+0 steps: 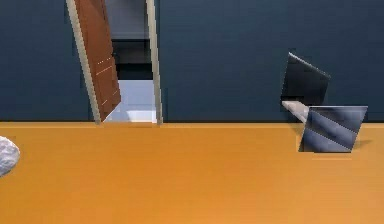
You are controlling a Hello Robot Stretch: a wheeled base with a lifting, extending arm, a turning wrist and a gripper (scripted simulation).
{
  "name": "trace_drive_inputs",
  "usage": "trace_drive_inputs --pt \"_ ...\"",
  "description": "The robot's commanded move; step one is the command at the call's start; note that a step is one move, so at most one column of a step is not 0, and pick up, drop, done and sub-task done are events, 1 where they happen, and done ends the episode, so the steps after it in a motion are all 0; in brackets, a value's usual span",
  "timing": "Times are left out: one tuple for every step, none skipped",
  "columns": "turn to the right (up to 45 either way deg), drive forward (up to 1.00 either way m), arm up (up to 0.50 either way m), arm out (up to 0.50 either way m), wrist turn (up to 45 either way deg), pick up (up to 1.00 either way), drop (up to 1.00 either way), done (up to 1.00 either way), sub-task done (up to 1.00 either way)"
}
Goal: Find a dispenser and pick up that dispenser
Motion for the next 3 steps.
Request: trace_drive_inputs --pt "0.0 0.00 0.50 0.00 0.0 0.00 0.00 0.00 0.00" --pt "0.0 0.00 0.38 0.00 0.0 0.00 0.00 0.00 0.00" --pt "0.0 0.00 0.00 0.44 0.0 0.00 0.00 0.00 0.00"
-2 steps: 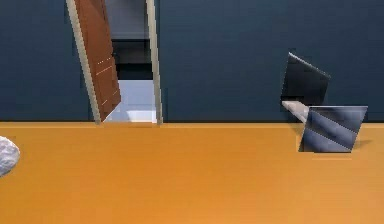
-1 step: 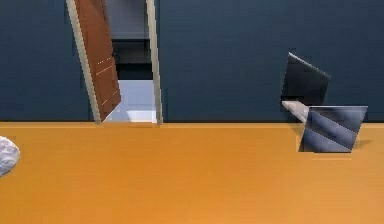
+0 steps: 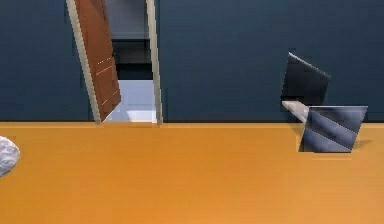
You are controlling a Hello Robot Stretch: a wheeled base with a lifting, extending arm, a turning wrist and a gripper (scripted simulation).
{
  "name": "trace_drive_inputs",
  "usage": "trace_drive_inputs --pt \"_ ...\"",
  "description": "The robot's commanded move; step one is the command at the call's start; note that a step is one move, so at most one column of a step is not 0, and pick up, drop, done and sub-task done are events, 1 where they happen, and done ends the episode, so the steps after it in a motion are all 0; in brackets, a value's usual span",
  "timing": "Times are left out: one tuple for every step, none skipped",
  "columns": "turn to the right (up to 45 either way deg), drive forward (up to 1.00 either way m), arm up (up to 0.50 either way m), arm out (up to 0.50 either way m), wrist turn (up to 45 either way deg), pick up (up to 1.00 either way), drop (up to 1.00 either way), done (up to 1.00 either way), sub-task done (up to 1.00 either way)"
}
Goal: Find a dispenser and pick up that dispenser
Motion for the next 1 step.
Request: trace_drive_inputs --pt "0.0 0.00 0.00 0.00 45.0 0.00 0.00 0.00 0.00"
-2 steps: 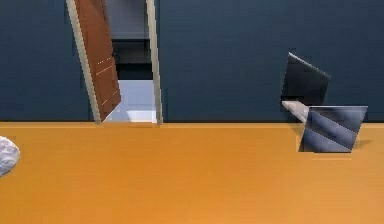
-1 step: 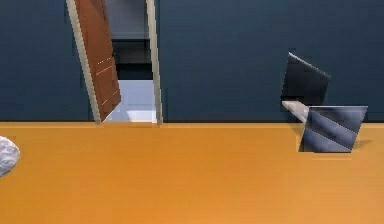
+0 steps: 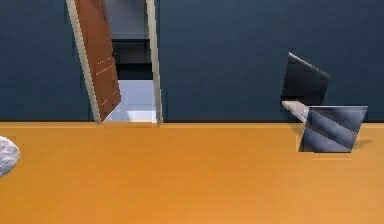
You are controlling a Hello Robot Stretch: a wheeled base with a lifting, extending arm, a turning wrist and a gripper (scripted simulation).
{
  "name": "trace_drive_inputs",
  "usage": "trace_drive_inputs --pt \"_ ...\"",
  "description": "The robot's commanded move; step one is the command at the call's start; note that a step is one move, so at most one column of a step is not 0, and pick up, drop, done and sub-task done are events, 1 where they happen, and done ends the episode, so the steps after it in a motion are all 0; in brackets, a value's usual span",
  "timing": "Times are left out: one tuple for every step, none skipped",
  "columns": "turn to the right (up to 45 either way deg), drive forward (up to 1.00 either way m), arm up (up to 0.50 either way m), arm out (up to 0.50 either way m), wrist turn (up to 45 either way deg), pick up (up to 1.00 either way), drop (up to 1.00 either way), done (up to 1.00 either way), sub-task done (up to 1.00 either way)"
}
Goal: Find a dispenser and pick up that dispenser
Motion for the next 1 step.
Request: trace_drive_inputs --pt "0.0 0.00 0.00 0.00 45.0 0.00 0.00 0.00 0.00"
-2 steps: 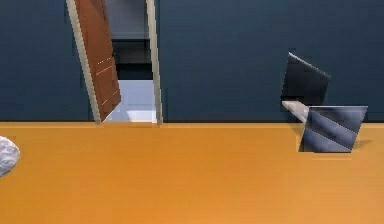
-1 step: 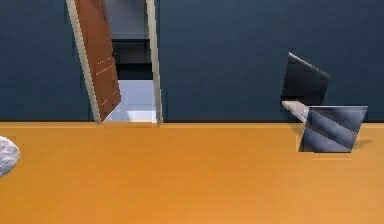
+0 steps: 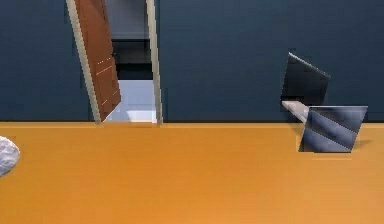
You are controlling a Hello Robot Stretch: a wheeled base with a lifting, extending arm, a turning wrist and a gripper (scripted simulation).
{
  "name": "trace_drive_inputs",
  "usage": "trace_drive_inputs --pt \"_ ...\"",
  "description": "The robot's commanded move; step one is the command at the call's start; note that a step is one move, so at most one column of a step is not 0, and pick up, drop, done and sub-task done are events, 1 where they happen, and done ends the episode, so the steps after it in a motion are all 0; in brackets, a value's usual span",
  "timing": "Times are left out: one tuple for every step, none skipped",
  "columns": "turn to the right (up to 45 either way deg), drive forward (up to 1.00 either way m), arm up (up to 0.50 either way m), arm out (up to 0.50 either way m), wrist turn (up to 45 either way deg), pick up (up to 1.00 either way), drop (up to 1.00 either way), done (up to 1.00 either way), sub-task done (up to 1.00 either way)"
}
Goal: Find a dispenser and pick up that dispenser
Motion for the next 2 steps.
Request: trace_drive_inputs --pt "0.0 0.00 0.00 0.00 45.0 0.00 0.00 0.00 0.00" --pt "0.0 0.00 0.00 0.00 45.0 0.00 0.00 0.00 0.00"
